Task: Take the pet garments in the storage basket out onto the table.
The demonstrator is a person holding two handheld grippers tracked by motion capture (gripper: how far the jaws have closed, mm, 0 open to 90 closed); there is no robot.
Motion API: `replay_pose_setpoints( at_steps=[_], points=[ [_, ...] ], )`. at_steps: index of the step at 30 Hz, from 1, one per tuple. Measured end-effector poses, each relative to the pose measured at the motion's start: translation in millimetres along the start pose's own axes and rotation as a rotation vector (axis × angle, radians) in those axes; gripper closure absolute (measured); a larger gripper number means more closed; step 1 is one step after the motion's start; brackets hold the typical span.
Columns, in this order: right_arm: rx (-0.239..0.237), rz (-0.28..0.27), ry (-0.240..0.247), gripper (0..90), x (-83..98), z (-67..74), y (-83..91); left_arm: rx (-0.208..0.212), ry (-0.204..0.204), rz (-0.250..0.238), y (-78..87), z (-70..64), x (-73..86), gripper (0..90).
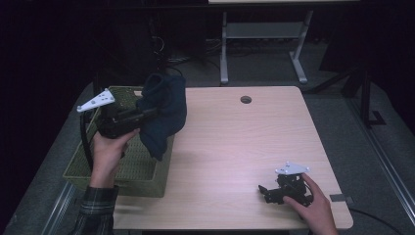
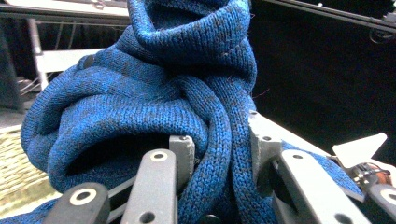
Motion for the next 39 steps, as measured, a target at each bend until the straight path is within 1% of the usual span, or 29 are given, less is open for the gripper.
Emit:
replay_pose_setpoints(
  at_steps=[3, 6, 7, 13, 17, 18, 19, 20, 22, 23, 24, 25, 29, 31, 32, 35, 36, 37, 39],
  points=[
    [0.000, 0.000, 0.000, 0.0, 0.0, 0.0, 0.0, 0.020, -0.008, 0.004, -9.5, -7.2, -0.9, 68.4],
    [0.000, 0.001, -0.001, 0.0, 0.0, 0.1, 0.0, 0.048, -0.018, 0.005, -22.4, -16.7, -3.0, 68.3],
    [0.000, 0.001, -0.001, 0.0, 0.0, 0.1, 0.0, 0.048, -0.018, 0.005, -22.4, -16.7, -3.0, 68.4],
    [0.000, 0.001, -0.001, 0.0, -0.1, 0.1, 0.2, 0.080, -0.029, 0.006, -38.3, -27.6, -5.2, 68.4],
    [0.000, 0.001, -0.003, 0.0, -0.1, 0.2, 0.2, 0.111, -0.034, 0.010, -53.3, -36.1, -5.6, 68.4],
    [0.000, 0.001, -0.003, 0.0, -0.1, 0.2, 0.2, 0.111, -0.034, 0.010, -53.3, -36.1, -5.6, 68.4],
    [0.000, 0.001, -0.004, 0.0, -0.1, 0.2, 0.2, 0.123, -0.038, 0.015, -58.6, -38.9, -5.4, 68.4],
    [0.000, 0.001, -0.004, 0.0, -0.1, 0.2, 0.2, 0.123, -0.038, 0.015, -58.6, -38.9, -5.4, 68.3],
    [0.000, 0.001, -0.003, 0.0, -0.1, 0.2, 0.2, 0.133, -0.037, 0.016, -63.3, -41.4, -5.0, 68.3],
    [0.000, 0.001, -0.003, 0.0, -0.1, 0.2, 0.2, 0.142, -0.038, 0.019, -68.2, -44.0, -4.5, 68.4],
    [0.000, 0.001, -0.004, 0.0, -0.1, 0.3, 0.2, 0.142, -0.038, 0.019, -68.2, -44.0, -4.5, 68.4],
    [0.000, 0.001, -0.004, 0.0, -0.1, 0.3, 0.2, 0.152, -0.039, 0.023, -73.3, -46.6, -3.8, 68.4],
    [-0.001, 0.001, -0.003, 0.0, -0.1, 0.2, 0.2, 0.163, -0.039, 0.029, -79.6, -50.8, -2.8, 68.4],
    [0.000, 0.000, -0.003, 0.0, -0.1, 0.2, 0.1, 0.176, -0.042, 0.036, -86.8, -54.6, -1.0, 68.4],
    [0.000, 0.000, -0.003, 0.0, -0.1, 0.2, 0.1, 0.176, -0.042, 0.036, -86.8, -54.6, -1.0, 68.3],
    [0.000, -0.001, -0.001, 0.0, -0.1, 0.1, 0.1, 0.187, -0.044, 0.049, -96.0, -57.8, 2.5, 68.4],
    [0.000, -0.001, -0.001, 0.0, -0.1, 0.1, 0.1, 0.194, -0.045, 0.061, -101.7, -59.7, 5.0, 68.4],
    [0.000, -0.001, -0.001, 0.0, -0.1, 0.1, 0.1, 0.194, -0.045, 0.061, -101.7, -59.7, 5.0, 68.4],
    [0.000, -0.001, -0.001, 0.0, -0.1, 0.1, 0.1, 0.200, -0.045, 0.071, -108.9, -61.8, 8.3, 68.4]
  ],
)
Point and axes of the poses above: each handheld gripper's, and its own axes: y roughly backward along the jaws, x roughly out of its underside, z roughly to its left, the point moved 1 cm from there along -y, roughly forward along the jaws, and after that the axes turned 5 degrees about -z, right-handed, at the moved point
